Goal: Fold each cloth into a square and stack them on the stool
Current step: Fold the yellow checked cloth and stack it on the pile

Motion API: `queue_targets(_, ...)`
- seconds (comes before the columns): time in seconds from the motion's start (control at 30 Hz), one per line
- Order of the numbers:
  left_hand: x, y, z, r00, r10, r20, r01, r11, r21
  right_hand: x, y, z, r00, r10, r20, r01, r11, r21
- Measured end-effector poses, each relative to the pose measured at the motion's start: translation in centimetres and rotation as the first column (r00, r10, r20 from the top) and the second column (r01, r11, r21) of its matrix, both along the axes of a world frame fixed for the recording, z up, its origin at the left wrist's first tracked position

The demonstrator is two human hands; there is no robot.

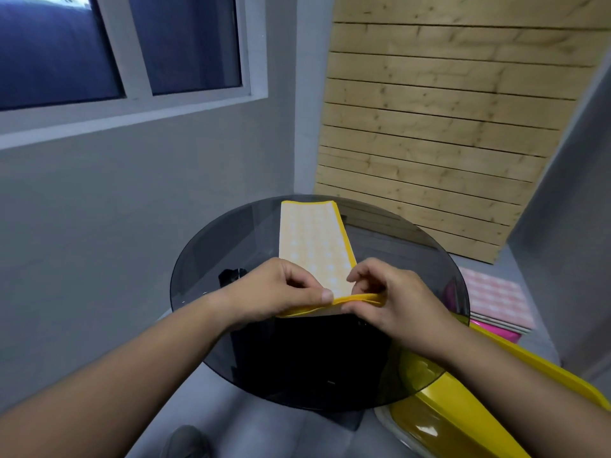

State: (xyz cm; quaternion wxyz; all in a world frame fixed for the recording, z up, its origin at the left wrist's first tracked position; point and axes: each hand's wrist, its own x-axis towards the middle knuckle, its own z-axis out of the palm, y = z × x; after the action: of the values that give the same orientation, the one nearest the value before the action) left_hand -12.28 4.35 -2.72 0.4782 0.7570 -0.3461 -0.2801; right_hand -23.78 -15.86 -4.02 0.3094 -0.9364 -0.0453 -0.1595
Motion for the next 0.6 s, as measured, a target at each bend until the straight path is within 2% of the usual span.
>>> queue_targets(0.13,-0.1,0.3,0.4,0.998,-0.067,0.019,0.067,0.997,-0.027,0.6,-0.1,0.1,1.000,-0.024,-0.002,0.024,1.000,0.012)
queue_targets(0.37,0.7,0.7,1.8,0.995,-0.099,0.027,0.100,0.994,-0.033,1.0,0.4,1.7,0.998,0.004,-0.067,0.009,0.980,0.197)
queue_targets(0.6,3.2,0.5,4.3,0.997,-0.062,0.039,0.061,0.998,0.021,3.0,-0.1,3.5,0.989,0.006,-0.150,0.054,0.918,0.393)
